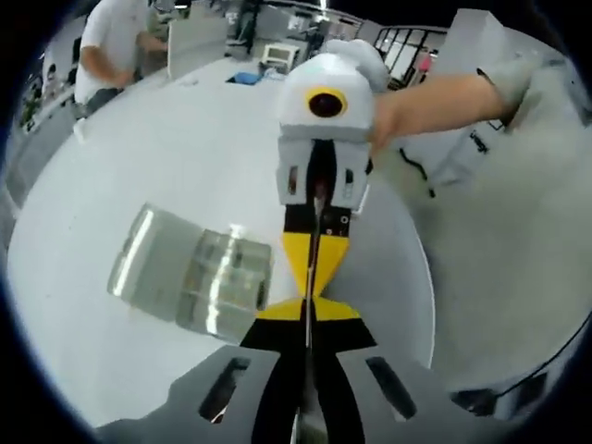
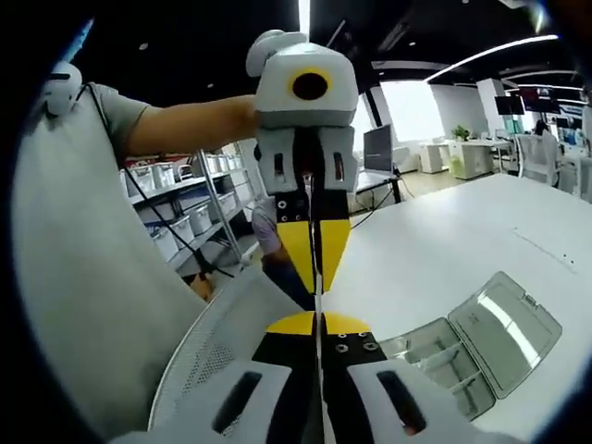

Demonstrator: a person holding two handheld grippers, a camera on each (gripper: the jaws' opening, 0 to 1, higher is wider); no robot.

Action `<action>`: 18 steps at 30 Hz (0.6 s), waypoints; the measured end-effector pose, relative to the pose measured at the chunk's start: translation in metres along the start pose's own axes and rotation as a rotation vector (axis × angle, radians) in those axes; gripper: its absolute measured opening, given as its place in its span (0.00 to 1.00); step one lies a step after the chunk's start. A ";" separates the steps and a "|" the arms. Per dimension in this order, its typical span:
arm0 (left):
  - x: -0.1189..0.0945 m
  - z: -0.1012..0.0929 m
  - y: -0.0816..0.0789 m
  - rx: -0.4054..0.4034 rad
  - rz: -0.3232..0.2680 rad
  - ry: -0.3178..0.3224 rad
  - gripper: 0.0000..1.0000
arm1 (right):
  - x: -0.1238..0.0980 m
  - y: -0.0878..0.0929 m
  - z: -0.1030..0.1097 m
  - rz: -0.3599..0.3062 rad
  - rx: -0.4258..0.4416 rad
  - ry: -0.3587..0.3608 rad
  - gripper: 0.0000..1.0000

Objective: Insert the divider into the dual guide fixture by aligning both edges with the guide slots and pushing it downward to the bottom, including one-sided entry, uneven engagement, binding, and posture correction.

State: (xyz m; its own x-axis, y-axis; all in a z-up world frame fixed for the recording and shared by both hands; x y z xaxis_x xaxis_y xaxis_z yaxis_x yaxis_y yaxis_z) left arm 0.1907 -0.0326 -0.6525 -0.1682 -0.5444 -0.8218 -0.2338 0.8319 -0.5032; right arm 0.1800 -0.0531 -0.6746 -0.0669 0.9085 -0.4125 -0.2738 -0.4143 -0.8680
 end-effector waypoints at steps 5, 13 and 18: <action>0.003 -0.004 0.002 -0.006 0.042 0.027 0.00 | 0.002 0.003 0.004 0.001 0.003 -0.023 0.00; 0.004 -0.005 0.004 -0.036 0.068 0.059 0.00 | 0.004 0.004 0.006 0.003 0.011 -0.037 0.00; 0.006 -0.007 0.006 -0.063 0.112 0.089 0.00 | 0.007 0.004 0.009 0.018 0.011 -0.052 0.00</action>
Point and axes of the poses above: the point that each gripper's makers call its tool centre point, and the gripper's own axes: x roughly forward along the fingers, z roughly to its left, y roughly out of its underside, the point moved 2 cm from there along -x, roughly backward along the fingers, and after that the axes turned 6 degrees about z, right-handed, at the moved point
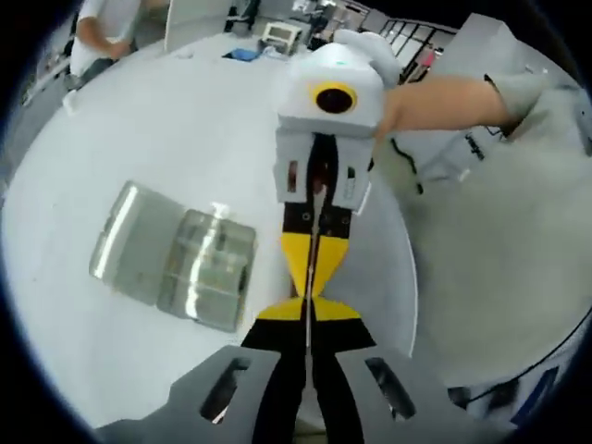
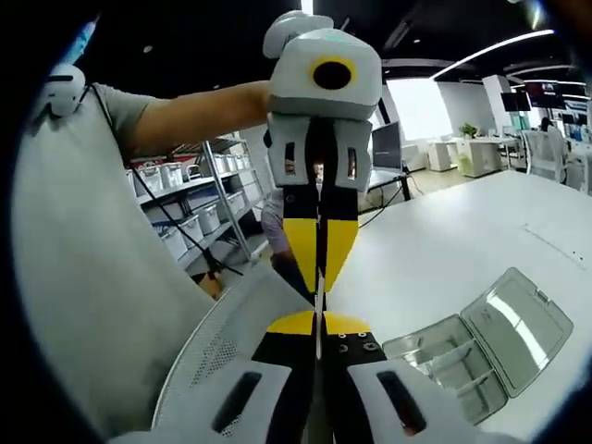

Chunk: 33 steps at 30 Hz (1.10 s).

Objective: Insert the divider into the dual guide fixture by aligning both edges with the guide slots and pushing it downward to the bottom, including one-sided entry, uneven engagement, binding, and posture correction.

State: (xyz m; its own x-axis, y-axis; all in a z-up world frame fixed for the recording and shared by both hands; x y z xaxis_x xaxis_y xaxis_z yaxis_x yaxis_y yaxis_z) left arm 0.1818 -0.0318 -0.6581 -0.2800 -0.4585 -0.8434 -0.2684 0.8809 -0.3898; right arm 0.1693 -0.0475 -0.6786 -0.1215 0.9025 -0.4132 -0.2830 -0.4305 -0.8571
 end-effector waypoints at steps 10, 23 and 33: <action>0.002 0.002 -0.002 -0.015 0.080 0.030 0.00 | 0.000 0.001 -0.001 0.011 0.013 -0.012 0.00; 0.005 0.004 -0.002 0.026 0.117 0.022 0.00 | -0.001 0.005 -0.004 0.023 0.045 -0.008 0.00; 0.008 0.010 -0.006 0.104 0.126 -0.030 0.00 | -0.003 0.008 -0.011 0.018 0.060 0.028 0.00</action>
Point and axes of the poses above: the point that each gripper's makers call its tool centre point, and the gripper's own axes: x roughly forward along the fingers, z roughly to its left, y roughly out of its underside, the point moved 2 cm from there along -x, roughly backward along the fingers, and after that the axes turned 6 degrees about z, right-handed, at the moved point
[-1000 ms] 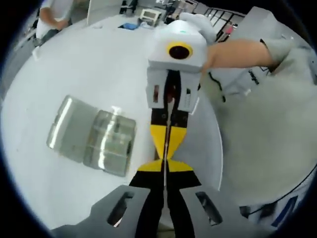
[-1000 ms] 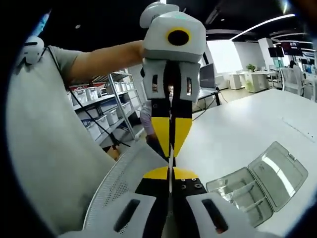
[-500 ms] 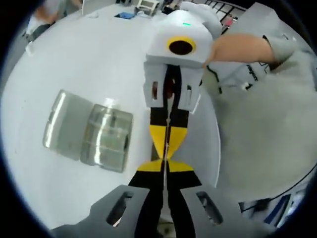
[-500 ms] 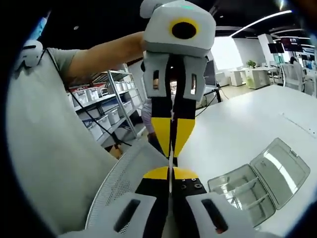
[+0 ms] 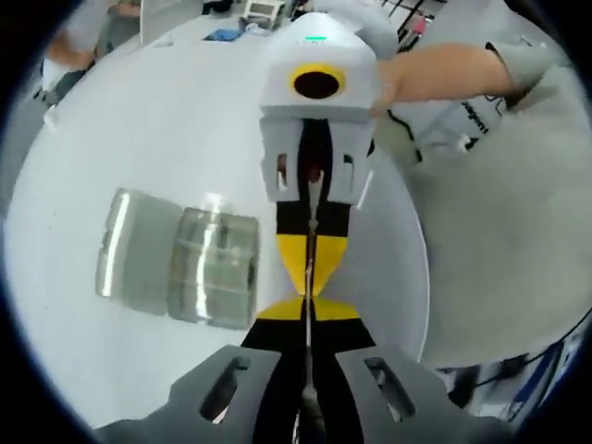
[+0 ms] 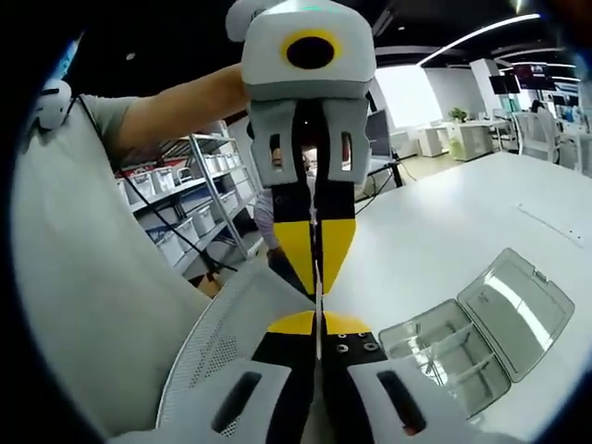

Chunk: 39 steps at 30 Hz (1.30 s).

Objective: Insert the divider into the dual guide fixture by aligning both edges with the guide slots and pushing it downward to the bottom, including one-sided entry, uneven engagement, binding, and posture correction.

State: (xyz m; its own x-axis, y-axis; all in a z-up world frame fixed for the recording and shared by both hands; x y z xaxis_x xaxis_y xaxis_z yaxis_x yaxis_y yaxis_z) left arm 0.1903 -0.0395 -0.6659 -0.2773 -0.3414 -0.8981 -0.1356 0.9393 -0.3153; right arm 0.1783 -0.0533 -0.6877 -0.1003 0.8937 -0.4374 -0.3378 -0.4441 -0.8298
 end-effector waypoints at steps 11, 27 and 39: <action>0.003 0.005 0.002 0.036 0.054 -0.032 0.00 | 0.001 0.006 -0.009 0.003 0.043 0.035 0.00; 0.009 0.038 0.016 0.085 0.164 -0.133 0.00 | -0.007 0.018 -0.030 0.033 0.013 0.149 0.21; 0.023 0.072 0.022 0.067 0.246 -0.218 0.00 | -0.007 0.031 -0.033 0.144 -0.088 0.249 0.39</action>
Point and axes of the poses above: the point that each gripper's makers call its tool centre point, and the gripper's own axes: x roughly forward along the fingers, z roughly to its left, y roughly out of its underside, the point moved 2 cm from there along -x, roughly backward along the fingers, and after that the axes turned 6 degrees about z, right-handed, at the moved point
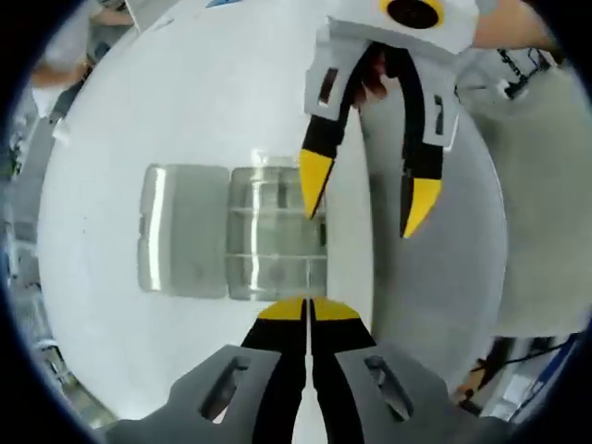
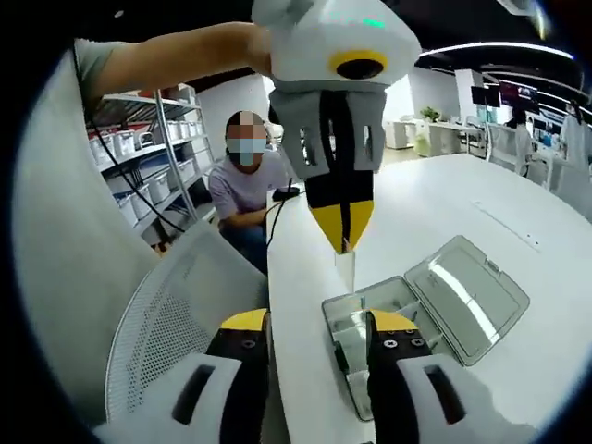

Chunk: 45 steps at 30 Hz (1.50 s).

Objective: Insert the divider into the dual guide fixture by aligning both edges with the guide slots and pushing it downward to the bottom, including one-sided entry, uneven engagement, binding, and posture correction.

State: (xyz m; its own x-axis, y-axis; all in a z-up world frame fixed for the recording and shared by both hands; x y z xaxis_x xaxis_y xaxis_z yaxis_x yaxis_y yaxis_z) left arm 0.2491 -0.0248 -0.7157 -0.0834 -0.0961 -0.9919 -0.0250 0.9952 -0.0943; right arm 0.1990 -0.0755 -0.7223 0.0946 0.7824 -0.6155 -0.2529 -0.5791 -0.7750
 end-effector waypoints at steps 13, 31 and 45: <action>0.018 0.014 -0.001 -0.021 0.055 -0.003 0.00 | -0.009 0.006 -0.004 0.027 -0.019 0.061 0.48; 0.031 0.018 0.003 -0.021 0.082 -0.023 0.00 | -0.015 0.009 0.000 0.023 -0.004 0.082 0.53; 0.038 0.025 0.002 -0.027 0.089 -0.025 0.00 | -0.019 0.011 -0.003 0.023 0.004 0.084 0.54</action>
State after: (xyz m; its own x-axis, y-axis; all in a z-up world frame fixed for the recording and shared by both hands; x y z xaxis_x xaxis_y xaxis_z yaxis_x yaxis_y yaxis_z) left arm 0.2707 -0.0261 -0.7553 -0.0620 -0.0062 -0.9981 -0.0453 0.9990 -0.0034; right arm 0.1975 -0.0972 -0.7198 0.1694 0.7469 -0.6430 -0.2600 -0.5954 -0.7602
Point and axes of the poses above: the point that each gripper's makers call its tool centre point, and the gripper's own axes: x roughly forward along the fingers, z roughly to its left, y roughly out of its underside, the point moved 2 cm from there along -x, roughly backward along the fingers, and after that the axes turned 6 degrees about z, right-handed, at the moved point
